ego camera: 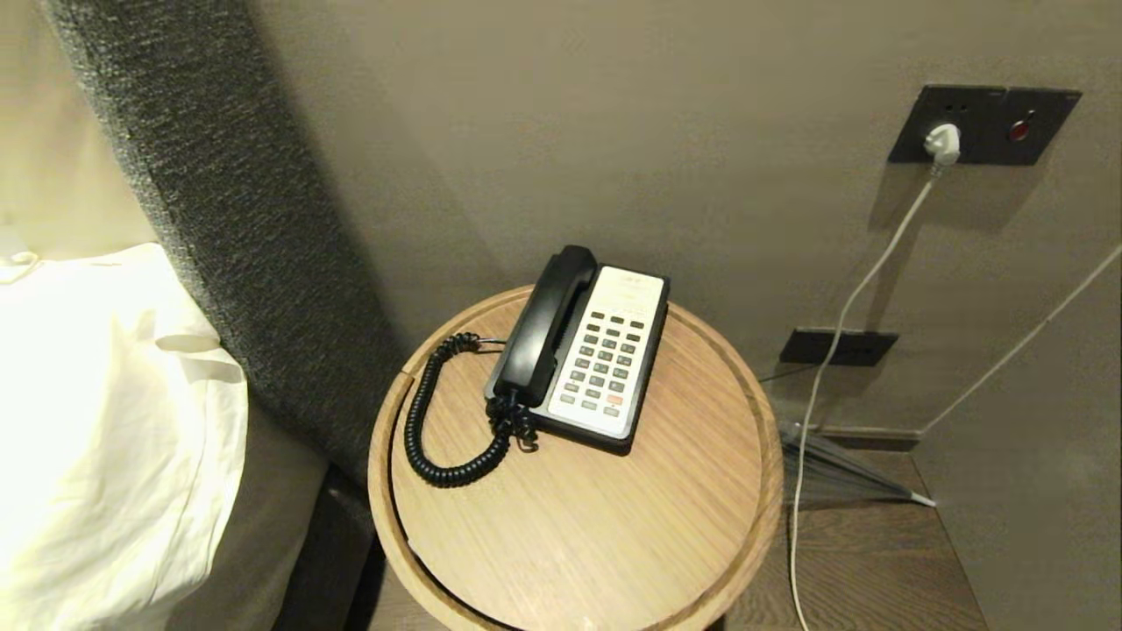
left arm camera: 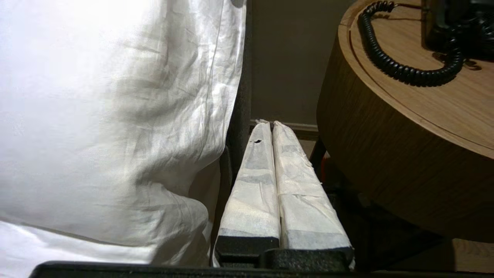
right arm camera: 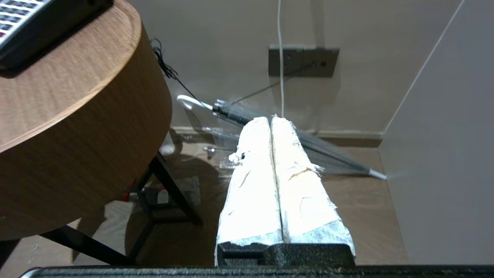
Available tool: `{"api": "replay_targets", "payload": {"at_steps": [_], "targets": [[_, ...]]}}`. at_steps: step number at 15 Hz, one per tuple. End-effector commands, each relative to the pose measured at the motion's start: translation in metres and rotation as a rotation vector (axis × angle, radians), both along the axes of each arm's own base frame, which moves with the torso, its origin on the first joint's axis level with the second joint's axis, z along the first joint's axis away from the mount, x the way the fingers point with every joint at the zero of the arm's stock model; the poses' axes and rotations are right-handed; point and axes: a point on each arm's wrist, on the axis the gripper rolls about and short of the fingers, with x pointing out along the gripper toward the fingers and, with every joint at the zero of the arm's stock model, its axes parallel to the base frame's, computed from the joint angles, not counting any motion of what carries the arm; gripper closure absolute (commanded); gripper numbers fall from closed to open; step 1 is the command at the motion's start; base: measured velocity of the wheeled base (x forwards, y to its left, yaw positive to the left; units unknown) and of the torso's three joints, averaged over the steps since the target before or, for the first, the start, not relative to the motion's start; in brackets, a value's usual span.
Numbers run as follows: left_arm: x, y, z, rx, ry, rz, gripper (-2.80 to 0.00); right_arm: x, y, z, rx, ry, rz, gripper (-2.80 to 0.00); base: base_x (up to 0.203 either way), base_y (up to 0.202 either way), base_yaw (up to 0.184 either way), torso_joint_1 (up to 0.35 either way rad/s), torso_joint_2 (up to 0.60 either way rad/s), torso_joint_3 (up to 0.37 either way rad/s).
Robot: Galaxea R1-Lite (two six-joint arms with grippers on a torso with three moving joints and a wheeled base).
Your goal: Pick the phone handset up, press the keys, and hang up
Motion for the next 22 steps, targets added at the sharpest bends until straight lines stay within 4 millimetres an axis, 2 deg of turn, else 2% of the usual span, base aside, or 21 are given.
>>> {"api": "replay_targets", "payload": {"at_steps": [1, 18, 22], "targets": [[0.0018, 0.0, -0.0059, -0.001, 0.022, 0.0, 0.0, 0.0018, 0.0, -0.0056, 0.003, 0.023, 0.001, 0.0, 0.0, 0.0, 0.0, 0.004, 0.01, 0.205], [0.0019, 0.0, -0.0061, -0.005, 0.022, 0.0, 0.0, 0.0018, -0.0001, -0.0054, 0.013, 0.022, -0.003, 0.0, 0.0, 0.0, 0.0, 0.003, 0.0, 0.202], [0.0018, 0.0, -0.0057, 0.0, 0.021, 0.0, 0.0, 0.0018, -0.0001, -0.0054, 0.013, 0.022, -0.003, 0.0, 0.0, 0.0, 0.0, 0.002, 0.0, 0.056]]}}
